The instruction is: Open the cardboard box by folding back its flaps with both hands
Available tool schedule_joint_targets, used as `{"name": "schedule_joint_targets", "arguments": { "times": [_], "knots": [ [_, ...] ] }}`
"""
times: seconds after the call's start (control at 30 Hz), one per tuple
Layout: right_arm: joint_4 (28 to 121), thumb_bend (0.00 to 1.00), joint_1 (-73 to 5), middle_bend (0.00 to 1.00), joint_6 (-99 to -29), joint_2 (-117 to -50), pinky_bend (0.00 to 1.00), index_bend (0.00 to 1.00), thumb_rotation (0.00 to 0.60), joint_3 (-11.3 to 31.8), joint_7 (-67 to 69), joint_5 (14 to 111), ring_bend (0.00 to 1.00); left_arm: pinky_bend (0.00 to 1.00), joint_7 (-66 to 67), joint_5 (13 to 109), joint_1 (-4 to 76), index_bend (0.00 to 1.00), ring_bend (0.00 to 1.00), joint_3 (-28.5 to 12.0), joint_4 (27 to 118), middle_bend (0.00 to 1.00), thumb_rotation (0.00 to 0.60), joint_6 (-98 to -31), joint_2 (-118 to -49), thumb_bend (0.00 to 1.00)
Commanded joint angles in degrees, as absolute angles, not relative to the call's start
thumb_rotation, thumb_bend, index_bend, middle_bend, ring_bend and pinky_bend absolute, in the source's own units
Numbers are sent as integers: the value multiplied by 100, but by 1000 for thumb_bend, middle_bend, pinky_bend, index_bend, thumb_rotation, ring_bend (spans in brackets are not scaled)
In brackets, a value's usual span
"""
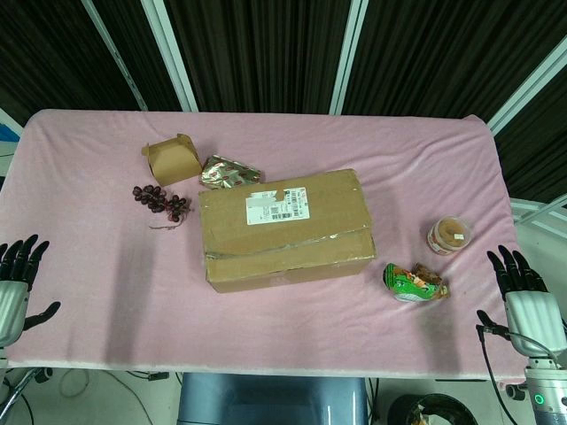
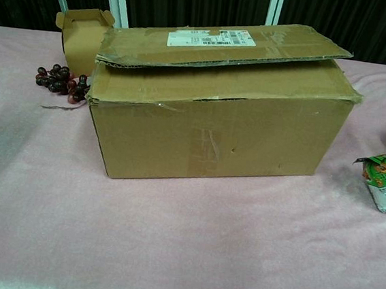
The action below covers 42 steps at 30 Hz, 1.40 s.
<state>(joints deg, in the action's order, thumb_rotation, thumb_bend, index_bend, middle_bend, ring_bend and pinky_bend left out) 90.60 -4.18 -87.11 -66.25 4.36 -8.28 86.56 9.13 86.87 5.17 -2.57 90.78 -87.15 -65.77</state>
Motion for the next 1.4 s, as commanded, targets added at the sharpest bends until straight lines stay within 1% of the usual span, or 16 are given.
{"name": "schedule_joint_targets", "arguments": {
  "times": [0.03,0.53,0.87,1.0,1.1,1.2,1.4],
  "knots": [
    [9074,231,-419,0,-8696,-6615,226,0,600,432,-821,8648,0,0,908,8674,514,0,0,-261,9081,0,600,-8713,-6572,110],
    [9079,231,-434,0,-8686,-6614,225,0,600,415,-729,8706,0,0,863,8646,510,0,0,-274,9120,0,600,-8710,-6580,110],
    [9071,230,-498,0,-8525,-6661,225,0,600,459,-632,8569,0,0,1272,8659,786,0,0,-559,9715,0,600,-8619,-6332,110],
    [9101,231,-509,0,-8472,-6659,225,0,600,477,-595,8497,0,0,1802,8478,1202,0,0,-841,10350,0,600,-8163,-6121,115],
    [9116,231,-513,0,-8460,-6648,225,0,600,492,-555,8469,0,0,2185,8294,1542,0,0,-1032,10662,0,600,-7777,-6093,152],
    [9136,232,-521,0,-8412,-6643,225,0,600,496,-522,8420,0,0,2564,8133,1884,0,0,-1212,10854,0,600,-7456,-6181,174],
    [9190,232,-523,0,-8359,-6617,225,0,600,505,-465,8345,0,0,3250,7727,2484,0,0,-1489,11001,0,600,-6992,-6545,175]
  ]
}}
